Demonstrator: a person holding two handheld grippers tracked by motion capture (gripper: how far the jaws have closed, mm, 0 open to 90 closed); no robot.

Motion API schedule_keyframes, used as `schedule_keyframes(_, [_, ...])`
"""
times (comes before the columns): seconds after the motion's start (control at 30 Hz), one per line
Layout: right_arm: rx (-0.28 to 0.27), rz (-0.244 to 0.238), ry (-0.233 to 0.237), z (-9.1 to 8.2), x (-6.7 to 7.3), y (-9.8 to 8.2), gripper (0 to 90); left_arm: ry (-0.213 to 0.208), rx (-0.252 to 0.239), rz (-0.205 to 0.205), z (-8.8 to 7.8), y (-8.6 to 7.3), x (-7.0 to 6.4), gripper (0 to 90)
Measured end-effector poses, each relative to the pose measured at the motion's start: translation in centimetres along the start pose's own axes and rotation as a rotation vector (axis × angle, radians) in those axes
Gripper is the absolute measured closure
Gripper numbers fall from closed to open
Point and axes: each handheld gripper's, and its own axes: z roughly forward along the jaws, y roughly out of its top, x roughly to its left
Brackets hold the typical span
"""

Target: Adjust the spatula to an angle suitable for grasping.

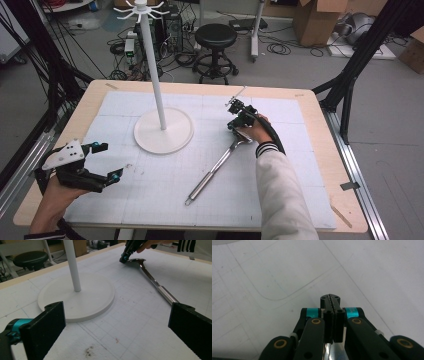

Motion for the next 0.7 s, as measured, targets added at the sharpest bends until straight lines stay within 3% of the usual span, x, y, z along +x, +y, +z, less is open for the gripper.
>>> schedule_keyframes(0.7, [0.036,0.011,0.013,-1.9,-0.3,-3.2,90.0,-0.010,0.003,0.011,0.3,0.2,-0.4,1.7])
